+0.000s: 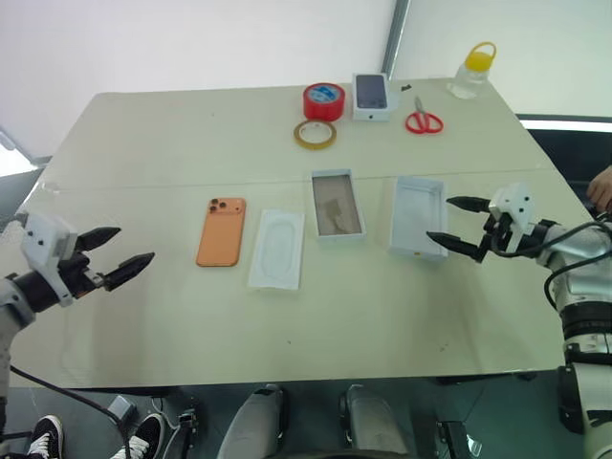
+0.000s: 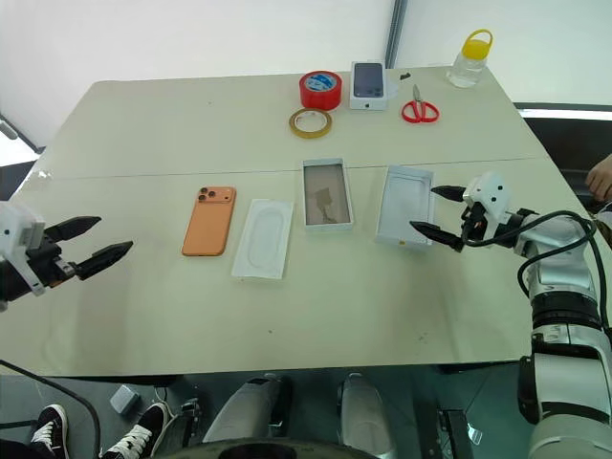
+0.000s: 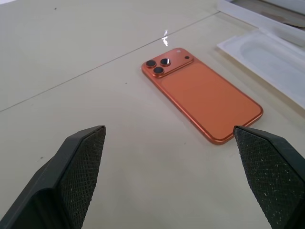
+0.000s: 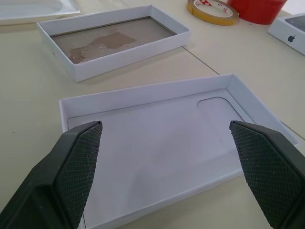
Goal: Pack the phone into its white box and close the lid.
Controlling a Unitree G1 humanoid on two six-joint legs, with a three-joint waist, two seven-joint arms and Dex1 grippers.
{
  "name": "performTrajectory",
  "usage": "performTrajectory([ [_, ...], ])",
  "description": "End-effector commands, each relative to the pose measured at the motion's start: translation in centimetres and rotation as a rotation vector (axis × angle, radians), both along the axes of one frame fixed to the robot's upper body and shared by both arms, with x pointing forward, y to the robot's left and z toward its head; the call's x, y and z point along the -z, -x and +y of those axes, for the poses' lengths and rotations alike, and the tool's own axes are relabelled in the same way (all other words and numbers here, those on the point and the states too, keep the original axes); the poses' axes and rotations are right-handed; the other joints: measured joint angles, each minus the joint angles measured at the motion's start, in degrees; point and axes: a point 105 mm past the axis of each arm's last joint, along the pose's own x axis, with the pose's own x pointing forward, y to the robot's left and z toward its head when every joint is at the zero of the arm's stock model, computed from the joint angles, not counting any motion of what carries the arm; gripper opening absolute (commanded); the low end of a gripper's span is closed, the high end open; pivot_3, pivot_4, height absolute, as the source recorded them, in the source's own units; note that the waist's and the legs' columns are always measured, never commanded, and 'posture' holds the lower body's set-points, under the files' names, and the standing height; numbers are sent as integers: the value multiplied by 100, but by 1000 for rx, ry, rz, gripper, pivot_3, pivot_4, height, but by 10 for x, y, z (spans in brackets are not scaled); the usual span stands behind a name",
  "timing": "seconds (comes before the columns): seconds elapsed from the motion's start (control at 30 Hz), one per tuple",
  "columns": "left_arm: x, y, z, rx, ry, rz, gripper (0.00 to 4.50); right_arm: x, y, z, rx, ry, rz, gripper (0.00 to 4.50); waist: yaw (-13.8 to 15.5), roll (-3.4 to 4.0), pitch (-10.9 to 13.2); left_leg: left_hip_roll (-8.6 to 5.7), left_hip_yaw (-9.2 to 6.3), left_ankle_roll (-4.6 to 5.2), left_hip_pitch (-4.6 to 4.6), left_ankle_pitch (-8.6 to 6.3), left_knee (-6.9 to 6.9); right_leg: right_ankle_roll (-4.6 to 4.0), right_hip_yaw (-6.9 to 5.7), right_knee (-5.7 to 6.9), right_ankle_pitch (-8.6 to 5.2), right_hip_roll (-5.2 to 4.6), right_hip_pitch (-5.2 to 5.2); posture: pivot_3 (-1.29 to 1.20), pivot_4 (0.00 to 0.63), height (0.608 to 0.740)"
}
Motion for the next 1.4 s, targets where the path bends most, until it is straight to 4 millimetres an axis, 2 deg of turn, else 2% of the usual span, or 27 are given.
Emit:
performTrajectory([
  [0.03, -8, 0, 1, -5, -40, -57, 4500, -10, -1, 1, -5, 0, -43, 4467, 2, 0, 0, 0, 0, 0, 0, 0, 0, 0, 0, 0, 0, 0, 0, 0, 150, 740],
  [0.33, -2, -7, 6, -21, -87, -53, 4500, -13, -1, -5, 13, 5, -49, 4467, 15, 0, 0, 0, -1, 0, 0, 5, 2, -3, 0, 4, 2, 0, 0, 0, 150, 740],
  [0.63, 4, -2, 3, 24, -51, -39, 4500, -23, 9, -11, -25, -63, -47, 4467, 10, 0, 0, 0, 0, 0, 0, 5, 1, -4, 0, 5, 2, 0, 0, 0, 150, 740],
  [0.9, 9, 3, 8, 16, -38, -32, 4500, -18, 21, -22, -42, -14, -50, 4467, 9, 0, 0, 0, 0, 0, 0, 5, 0, -4, 0, 4, 2, 0, 0, 0, 150, 740],
  [1.07, 14, 4, 5, 19, -19, -14, 4500, -16, 20, -18, -46, 3, -73, 4467, 6, 0, 0, 0, 1, 0, 1, 6, 2, -5, 1, 8, 3, 0, -1, 0, 150, 740],
  [1.3, 14, -16, -55, 43, 137, 52, 4500, -26, 8, 32, -107, -46, -124, 4467, 20, -1, -1, 1, -3, 0, 2, 9, 12, -7, -1, 16, 6, 2, 2, 0, 150, 740],
  [1.4, 19, -25, -76, 1, 129, 82, 4500, -34, 4, 59, -127, -100, -150, 4467, 14, -2, -1, 1, -4, -2, 1, 10, 17, -6, -1, 19, 6, 4, 3, 0, 150, 740],
])
